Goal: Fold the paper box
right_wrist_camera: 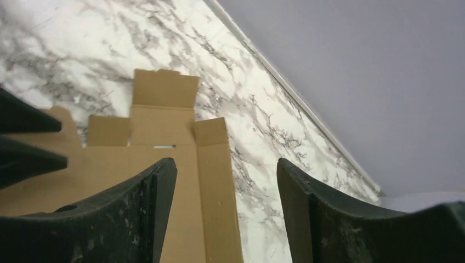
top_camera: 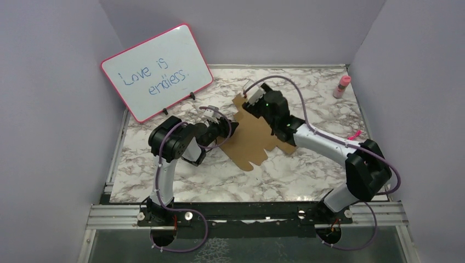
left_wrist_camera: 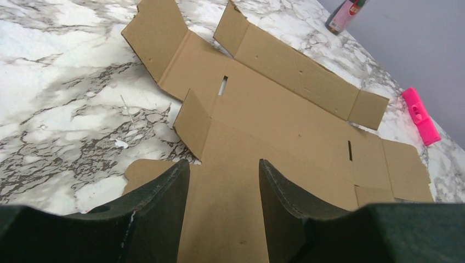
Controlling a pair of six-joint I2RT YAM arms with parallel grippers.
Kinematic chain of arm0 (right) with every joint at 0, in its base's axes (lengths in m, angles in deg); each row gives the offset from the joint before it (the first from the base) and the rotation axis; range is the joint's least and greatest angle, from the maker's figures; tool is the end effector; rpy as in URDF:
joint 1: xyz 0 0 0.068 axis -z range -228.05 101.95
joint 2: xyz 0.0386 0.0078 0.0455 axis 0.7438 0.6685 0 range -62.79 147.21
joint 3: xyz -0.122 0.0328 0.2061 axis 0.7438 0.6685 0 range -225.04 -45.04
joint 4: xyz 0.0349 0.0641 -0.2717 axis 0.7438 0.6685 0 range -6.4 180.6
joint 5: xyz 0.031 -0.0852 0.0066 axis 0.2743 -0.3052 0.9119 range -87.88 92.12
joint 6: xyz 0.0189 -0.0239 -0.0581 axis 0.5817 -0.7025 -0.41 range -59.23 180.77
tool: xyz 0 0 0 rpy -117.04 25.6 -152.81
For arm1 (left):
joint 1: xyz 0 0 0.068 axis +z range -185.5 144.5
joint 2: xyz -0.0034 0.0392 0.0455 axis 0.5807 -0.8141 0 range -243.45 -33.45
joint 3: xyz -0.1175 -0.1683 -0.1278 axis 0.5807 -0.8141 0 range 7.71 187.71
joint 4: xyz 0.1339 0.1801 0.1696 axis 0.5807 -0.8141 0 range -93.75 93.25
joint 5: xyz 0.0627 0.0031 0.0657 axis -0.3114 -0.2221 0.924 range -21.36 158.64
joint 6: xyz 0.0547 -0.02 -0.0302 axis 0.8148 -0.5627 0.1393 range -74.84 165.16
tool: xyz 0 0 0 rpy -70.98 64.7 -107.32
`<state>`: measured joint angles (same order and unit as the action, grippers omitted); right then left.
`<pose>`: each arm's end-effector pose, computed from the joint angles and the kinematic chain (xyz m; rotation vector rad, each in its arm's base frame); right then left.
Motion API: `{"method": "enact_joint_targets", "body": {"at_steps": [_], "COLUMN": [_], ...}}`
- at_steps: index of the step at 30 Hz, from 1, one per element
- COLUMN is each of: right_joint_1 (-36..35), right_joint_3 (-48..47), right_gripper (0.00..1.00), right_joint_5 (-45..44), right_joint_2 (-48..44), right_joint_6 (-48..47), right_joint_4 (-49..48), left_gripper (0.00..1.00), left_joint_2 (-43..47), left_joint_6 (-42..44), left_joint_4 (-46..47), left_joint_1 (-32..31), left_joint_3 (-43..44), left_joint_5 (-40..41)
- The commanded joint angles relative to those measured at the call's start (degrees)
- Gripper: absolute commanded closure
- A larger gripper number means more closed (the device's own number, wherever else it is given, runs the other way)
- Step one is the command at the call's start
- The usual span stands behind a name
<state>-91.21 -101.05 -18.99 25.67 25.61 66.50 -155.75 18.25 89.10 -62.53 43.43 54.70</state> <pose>0.2960 0.2521 0.2207 -0.9429 1.5646 -0.2400 0.3005 -0.1671 0.0459 0.2008 1.6493 -0.9183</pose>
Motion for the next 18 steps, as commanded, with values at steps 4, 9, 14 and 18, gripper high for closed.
{"method": "enact_joint_targets", "body": {"at_steps": [4,9,14,18], "right_joint_1": [15.57,24.27,29.54,32.21], "right_joint_3": [-13.14,-20.72,-27.12,-28.49], "right_gripper": [0.24,0.25,0.28,0.29], "right_joint_5": [20.34,32.17,40.85,45.71], "right_joint_2": [3.58,12.26,19.86,23.25], "right_joint_6": [16.83,17.8,17.68,17.84], "right_joint_4": [23.13,32.8,38.12,37.9], "left_gripper": [0.48,0.46,0.46,0.46], "left_joint_2": [6.58,9.99,12.09,12.89], "left_joint_6": [-1.38,-1.98,-4.66,-6.01], "left_joint_4": [-4.49,-10.27,-14.45,-15.61], "left_joint_1": [0.06,0.62,1.93,2.07], "left_joint_3": [-0.96,-1.73,-2.59,-4.38], "left_joint_5": [-2.38,-3.06,-5.26,-6.1]}}
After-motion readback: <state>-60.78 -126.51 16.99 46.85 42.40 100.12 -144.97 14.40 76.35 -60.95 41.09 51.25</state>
